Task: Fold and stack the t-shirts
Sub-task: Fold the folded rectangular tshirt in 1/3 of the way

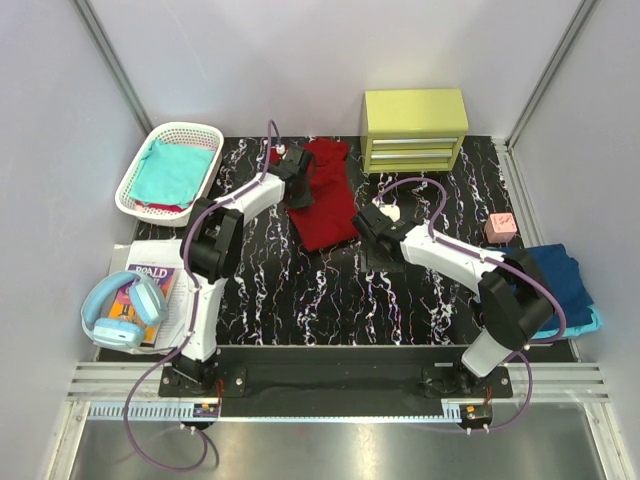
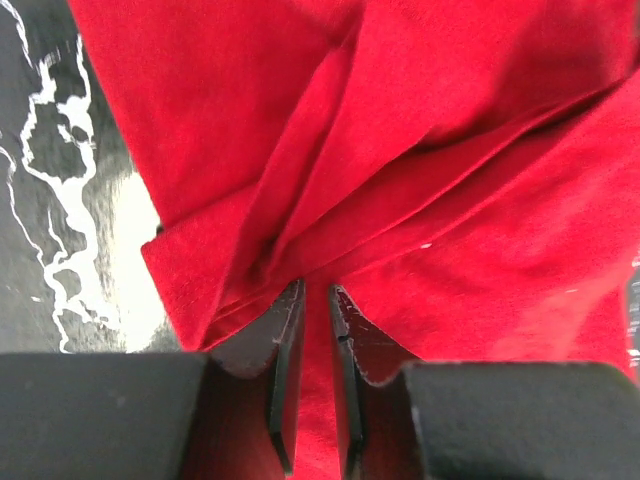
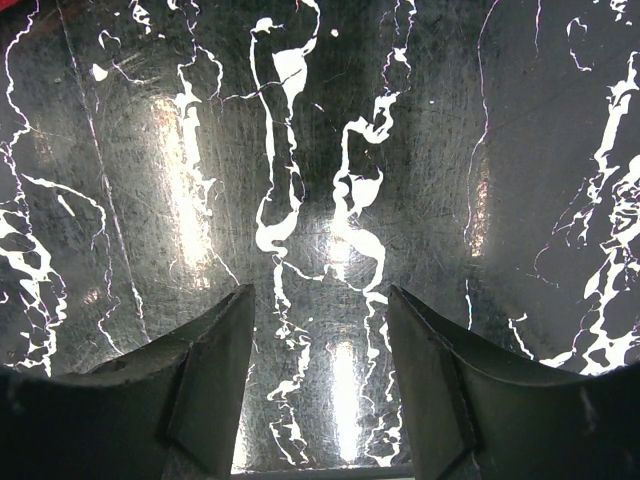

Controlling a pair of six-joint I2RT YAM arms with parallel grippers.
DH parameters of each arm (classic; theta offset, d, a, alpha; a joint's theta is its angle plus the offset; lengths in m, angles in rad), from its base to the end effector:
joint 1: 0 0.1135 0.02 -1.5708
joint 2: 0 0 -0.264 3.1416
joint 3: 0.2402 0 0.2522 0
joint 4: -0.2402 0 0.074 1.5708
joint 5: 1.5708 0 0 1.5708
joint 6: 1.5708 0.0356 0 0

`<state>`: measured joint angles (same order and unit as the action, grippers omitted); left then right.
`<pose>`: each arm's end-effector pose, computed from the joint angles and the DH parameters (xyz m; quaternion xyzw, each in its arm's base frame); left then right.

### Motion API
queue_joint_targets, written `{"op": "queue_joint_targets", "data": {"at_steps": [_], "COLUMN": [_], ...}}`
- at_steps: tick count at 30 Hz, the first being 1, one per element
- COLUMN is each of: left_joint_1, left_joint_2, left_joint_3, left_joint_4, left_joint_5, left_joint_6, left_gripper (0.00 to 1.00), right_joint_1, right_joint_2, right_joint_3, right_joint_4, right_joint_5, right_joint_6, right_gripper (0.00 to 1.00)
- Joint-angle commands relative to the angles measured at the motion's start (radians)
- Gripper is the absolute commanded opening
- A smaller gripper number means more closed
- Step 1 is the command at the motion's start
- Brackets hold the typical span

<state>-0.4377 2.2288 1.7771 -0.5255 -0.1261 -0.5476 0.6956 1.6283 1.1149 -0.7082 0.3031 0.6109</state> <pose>0.4450 -0.2033 0.1788 -0.0708 0.9519 -0.0850 0.2857 0.2486 0.1937 0.2076 -0.0150 0.9737 -0.0137 0.2267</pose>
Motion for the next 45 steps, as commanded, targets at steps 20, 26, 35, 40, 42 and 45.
{"op": "queue_joint_targets", "data": {"at_steps": [20,26,35,40,42,45], "left_joint_1": [0.054,0.083,0.136,0.136,0.110,0.061], "left_joint_2": [0.031,0.092,0.198,0.033,-0.097,-0.251], "left_joint_3": [0.100,0.246,0.398,0.338,0.242,0.054], "left_joint_4": [0.018,-0.027,-0.065,-0.059,-0.031,0.024], "left_joint_5": [-0.024,-0.027,-0.010,-0.047,-0.052,-0.037], "left_joint_6": [0.043,0.061,0.074,0.064,0.061,0.052], "left_gripper": [0.19,0.20,0.23,0.30,0.36,0.38], "right_joint_1": [0.008,0.010,0.010,0.019,0.018,0.018], "right_joint_2": [-0.042,-0.045,-0.065,-0.096,-0.088,-0.061], "right_joint_3": [-0.064,-0.073,-0.107,-0.110,-0.099,-0.060], "right_joint_4": [0.006,0.003,-0.008,-0.011,-0.008,-0.007], "right_joint_5": [0.014,0.013,0.010,0.016,0.028,0.063], "right_joint_6": [0.056,0.059,0.064,0.070,0.066,0.056], "right_gripper": [0.61,0.61,0.61,0.61,0.61,0.62]}}
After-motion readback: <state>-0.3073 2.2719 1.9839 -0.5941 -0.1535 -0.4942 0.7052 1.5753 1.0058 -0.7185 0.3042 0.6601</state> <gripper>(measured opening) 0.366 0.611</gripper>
